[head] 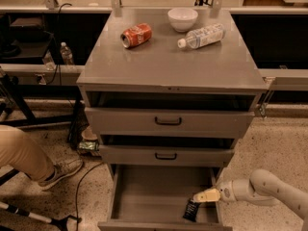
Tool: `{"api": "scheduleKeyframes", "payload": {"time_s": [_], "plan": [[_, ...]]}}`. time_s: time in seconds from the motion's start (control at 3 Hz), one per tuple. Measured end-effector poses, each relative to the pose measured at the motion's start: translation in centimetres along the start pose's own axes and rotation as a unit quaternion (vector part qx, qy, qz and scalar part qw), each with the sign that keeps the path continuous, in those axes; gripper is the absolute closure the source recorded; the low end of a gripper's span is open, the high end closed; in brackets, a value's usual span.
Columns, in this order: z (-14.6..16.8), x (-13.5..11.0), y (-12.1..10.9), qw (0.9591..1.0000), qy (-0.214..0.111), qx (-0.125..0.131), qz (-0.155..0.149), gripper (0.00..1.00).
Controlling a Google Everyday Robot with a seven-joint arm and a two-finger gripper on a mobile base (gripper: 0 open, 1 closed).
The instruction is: Place rxbar blueberry into bottom drawer
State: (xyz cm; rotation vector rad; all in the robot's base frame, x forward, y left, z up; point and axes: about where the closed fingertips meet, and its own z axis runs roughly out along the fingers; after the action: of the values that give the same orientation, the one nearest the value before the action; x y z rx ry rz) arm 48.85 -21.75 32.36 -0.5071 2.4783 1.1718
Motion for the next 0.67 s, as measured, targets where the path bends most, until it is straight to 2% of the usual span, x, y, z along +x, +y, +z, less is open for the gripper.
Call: {"api": "scheduleKeyframes", "payload": {"time_s": [0.33,0.67], "plan": [[0.1,0.1,0.2,1.0000,0.002,0.001,-0.002,0.00],[-1.7,0.1,-0.8,0.9996,-0.024,0.018,0.002,0.00]]}}
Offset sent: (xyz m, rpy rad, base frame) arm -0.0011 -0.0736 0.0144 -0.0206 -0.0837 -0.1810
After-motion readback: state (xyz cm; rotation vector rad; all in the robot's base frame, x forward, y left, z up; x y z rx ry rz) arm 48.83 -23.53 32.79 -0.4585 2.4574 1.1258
